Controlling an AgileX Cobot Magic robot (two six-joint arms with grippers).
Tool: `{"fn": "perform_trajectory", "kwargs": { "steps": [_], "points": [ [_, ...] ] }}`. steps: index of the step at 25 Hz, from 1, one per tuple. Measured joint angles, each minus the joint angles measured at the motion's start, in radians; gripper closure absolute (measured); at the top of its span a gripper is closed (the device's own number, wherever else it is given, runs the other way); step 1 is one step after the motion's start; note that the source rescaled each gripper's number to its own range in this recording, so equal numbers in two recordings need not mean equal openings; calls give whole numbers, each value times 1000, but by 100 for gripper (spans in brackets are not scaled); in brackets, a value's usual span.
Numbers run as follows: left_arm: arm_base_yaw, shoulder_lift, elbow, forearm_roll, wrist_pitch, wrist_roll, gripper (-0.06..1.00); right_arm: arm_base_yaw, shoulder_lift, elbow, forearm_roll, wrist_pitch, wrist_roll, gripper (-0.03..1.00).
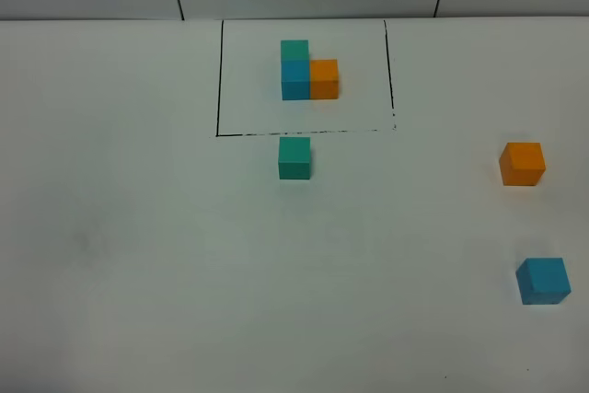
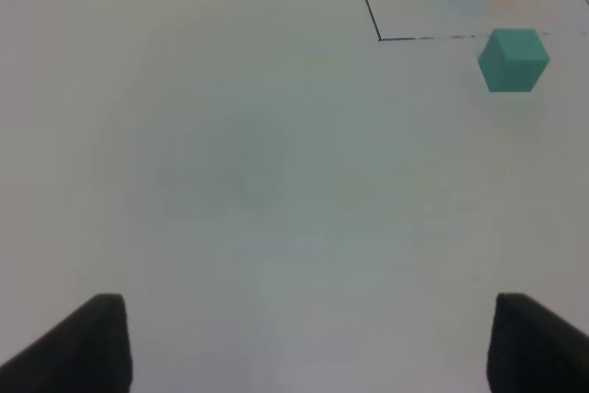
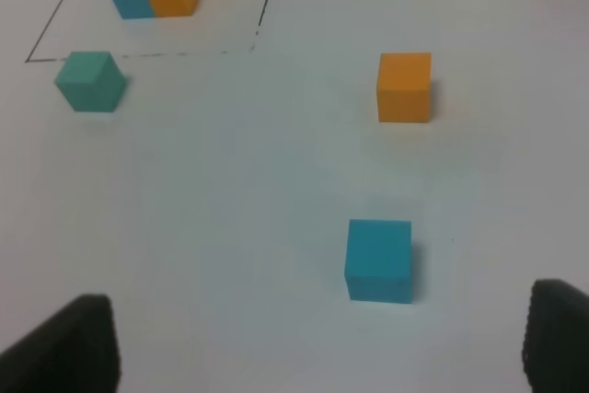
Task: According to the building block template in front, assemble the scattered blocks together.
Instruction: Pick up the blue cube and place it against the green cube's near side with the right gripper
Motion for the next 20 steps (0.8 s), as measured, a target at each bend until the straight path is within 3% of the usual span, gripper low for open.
{"fn": "perform_trajectory", "kwargs": {
  "steps": [20],
  "points": [
    [0, 0, 0, -1, 0, 0, 30, 0, 0, 0, 0, 0, 0, 19]
  ]
}}
